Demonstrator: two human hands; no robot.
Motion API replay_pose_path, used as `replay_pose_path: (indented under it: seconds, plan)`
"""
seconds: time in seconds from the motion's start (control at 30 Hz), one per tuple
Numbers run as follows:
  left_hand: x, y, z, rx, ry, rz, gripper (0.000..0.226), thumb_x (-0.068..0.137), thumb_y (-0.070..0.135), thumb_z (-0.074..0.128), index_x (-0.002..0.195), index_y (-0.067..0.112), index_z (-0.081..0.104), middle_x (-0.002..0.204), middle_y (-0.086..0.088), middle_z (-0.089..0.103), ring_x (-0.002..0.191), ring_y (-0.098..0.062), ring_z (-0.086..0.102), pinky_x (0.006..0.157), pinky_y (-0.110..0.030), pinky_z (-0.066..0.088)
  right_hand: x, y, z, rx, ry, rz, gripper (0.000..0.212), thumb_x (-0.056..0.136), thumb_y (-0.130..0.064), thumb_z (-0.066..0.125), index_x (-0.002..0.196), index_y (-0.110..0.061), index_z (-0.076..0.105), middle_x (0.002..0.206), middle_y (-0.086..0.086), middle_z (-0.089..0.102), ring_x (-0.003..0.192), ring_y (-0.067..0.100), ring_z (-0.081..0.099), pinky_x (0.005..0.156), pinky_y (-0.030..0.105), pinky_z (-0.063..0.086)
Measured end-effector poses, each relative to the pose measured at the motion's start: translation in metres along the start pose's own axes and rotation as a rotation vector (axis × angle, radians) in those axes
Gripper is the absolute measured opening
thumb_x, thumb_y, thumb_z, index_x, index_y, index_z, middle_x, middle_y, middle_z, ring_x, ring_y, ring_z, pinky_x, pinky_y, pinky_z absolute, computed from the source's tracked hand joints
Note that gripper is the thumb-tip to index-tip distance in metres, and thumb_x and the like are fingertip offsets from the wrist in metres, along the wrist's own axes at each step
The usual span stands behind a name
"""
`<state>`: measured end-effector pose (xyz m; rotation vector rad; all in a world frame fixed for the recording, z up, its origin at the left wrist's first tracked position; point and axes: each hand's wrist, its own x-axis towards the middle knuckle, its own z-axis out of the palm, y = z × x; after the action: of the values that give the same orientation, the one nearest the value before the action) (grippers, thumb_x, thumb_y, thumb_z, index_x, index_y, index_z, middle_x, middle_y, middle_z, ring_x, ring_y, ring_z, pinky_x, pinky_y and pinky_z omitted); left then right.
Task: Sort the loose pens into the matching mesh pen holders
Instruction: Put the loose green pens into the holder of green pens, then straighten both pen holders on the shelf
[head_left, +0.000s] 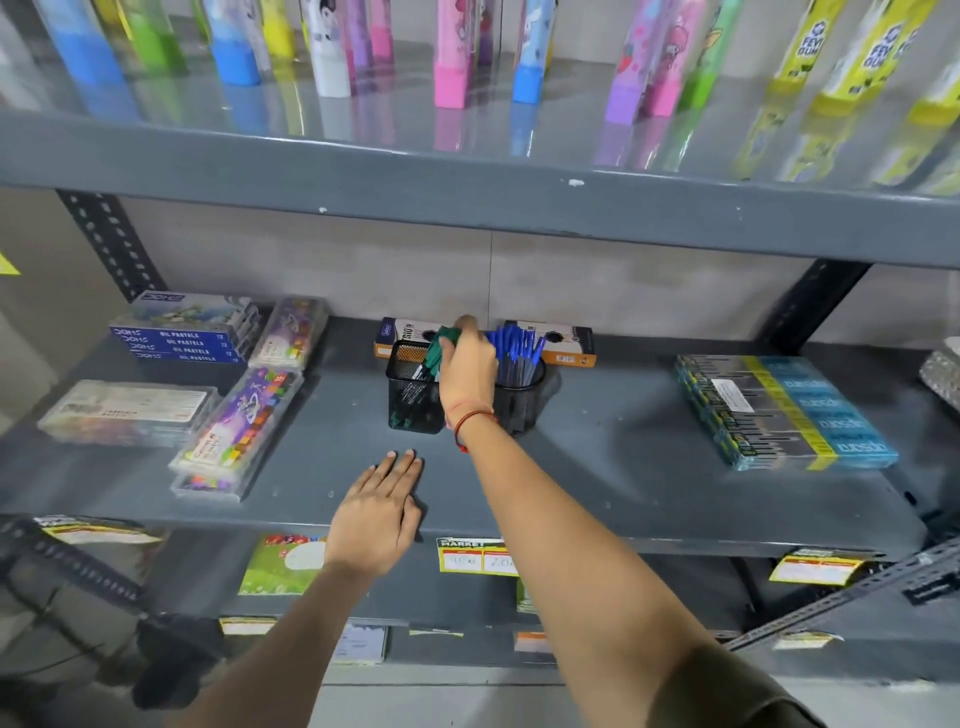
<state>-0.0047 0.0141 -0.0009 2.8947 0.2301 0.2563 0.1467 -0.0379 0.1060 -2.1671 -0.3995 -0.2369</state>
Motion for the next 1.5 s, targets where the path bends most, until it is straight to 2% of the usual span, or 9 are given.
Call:
replay_pose_path:
  seconds: [0.13, 0.37, 0.5, 0.6, 0.7, 0.8, 0.9, 1.13, 1.5]
  plan:
    - [0.001, -0.002, 0.002, -0.008, 0.009, 0.006, 0.064, 0.085, 0.033, 0.01, 0.137, 0.01, 0.039, 0.145, -0.008, 0.041, 0.136, -0.026, 0.033, 0.113, -0.039, 0.022, -0.008, 0.005, 0.014, -0.272, 0.041, -0.05, 0.02, 0.094, -0.014, 0.053, 0.113, -0.008, 0.056, 0.102, 0.016, 0.071, 0.112, 0.032, 0.054, 0.074, 0.042, 0.054]
    - [0.002, -0.003, 0.003, -0.04, 0.03, 0.023, 0.061, 0.089, 0.034, 0.012, 0.136, 0.009, 0.042, 0.143, -0.008, 0.044, 0.135, -0.025, 0.034, 0.112, -0.038, 0.023, 0.006, 0.002, 0.001, -0.172, 0.008, 0.158, 0.023, 0.097, -0.02, 0.05, 0.105, -0.004, 0.064, 0.098, 0.023, 0.07, 0.107, 0.035, 0.059, 0.077, 0.041, 0.054]
    - [0.008, -0.003, 0.0, -0.281, 0.135, -0.107, 0.042, 0.094, 0.024, 0.043, 0.134, 0.012, 0.04, 0.133, -0.013, 0.054, 0.122, -0.031, 0.05, 0.102, -0.044, 0.038, 0.006, 0.004, -0.006, -0.247, 0.007, 0.047, 0.031, 0.095, -0.029, 0.053, 0.113, -0.004, 0.059, 0.112, 0.018, 0.065, 0.118, 0.033, 0.049, 0.081, 0.042, 0.052]
    - [0.023, 0.001, -0.009, -0.435, 0.292, -0.299, 0.058, 0.089, 0.028, 0.057, 0.138, 0.009, 0.031, 0.141, -0.016, 0.043, 0.126, -0.033, 0.043, 0.101, -0.049, 0.038, 0.004, 0.016, -0.016, -0.271, 0.138, -0.008, 0.044, 0.091, -0.037, 0.053, 0.124, -0.008, 0.051, 0.125, 0.016, 0.056, 0.119, 0.032, 0.044, 0.09, 0.043, 0.045]
    - [0.048, 0.005, -0.022, -0.508, 0.371, -0.377, 0.082, 0.082, 0.037, 0.066, 0.143, 0.009, 0.019, 0.151, -0.016, 0.025, 0.137, -0.03, 0.026, 0.107, -0.05, 0.029, 0.0, 0.039, -0.029, -0.238, 0.204, 0.039, 0.074, 0.083, -0.054, 0.058, 0.135, -0.005, 0.039, 0.136, 0.018, 0.046, 0.129, 0.033, 0.038, 0.102, 0.045, 0.039]
    - [0.074, 0.012, -0.034, -0.548, 0.384, -0.409, 0.103, 0.072, 0.044, 0.075, 0.145, 0.009, 0.01, 0.153, -0.014, 0.019, 0.139, -0.029, 0.022, 0.108, -0.048, 0.028, -0.004, 0.064, -0.036, -0.153, 0.08, 0.161, 0.108, 0.07, -0.067, 0.065, 0.143, 0.0, 0.022, 0.149, 0.019, 0.031, 0.139, 0.034, 0.026, 0.111, 0.048, 0.032]
    - [0.095, 0.022, -0.04, -0.656, 0.397, -0.502, 0.114, 0.064, 0.045, 0.081, 0.145, 0.01, 0.007, 0.151, -0.017, 0.023, 0.135, -0.032, 0.029, 0.104, -0.048, 0.034, -0.005, 0.08, -0.038, -0.08, -0.057, 0.243, 0.123, 0.063, -0.066, 0.073, 0.146, 0.0, 0.011, 0.151, 0.02, 0.028, 0.14, 0.036, 0.025, 0.113, 0.048, 0.032]
    - [0.11, 0.035, -0.037, -0.763, 0.501, -0.613, 0.091, 0.063, 0.033, 0.083, 0.135, 0.007, 0.034, 0.129, -0.016, 0.054, 0.117, -0.033, 0.051, 0.095, -0.045, 0.045, -0.003, 0.087, -0.037, 0.036, -0.017, 0.269, 0.094, 0.059, -0.035, 0.087, 0.132, -0.008, 0.035, 0.124, 0.017, 0.06, 0.114, 0.037, 0.058, 0.093, 0.047, 0.053]
    - [0.063, 0.048, -0.044, -0.666, 0.569, -0.592, 0.079, 0.058, 0.044, 0.081, 0.124, 0.016, 0.046, 0.111, -0.01, 0.067, 0.101, -0.03, 0.061, 0.083, -0.043, 0.052, -0.041, 0.079, -0.063, 0.057, 0.058, 0.198, 0.09, 0.058, -0.041, 0.085, 0.131, -0.012, 0.04, 0.118, 0.011, 0.064, 0.109, 0.03, 0.062, 0.091, 0.042, 0.055]
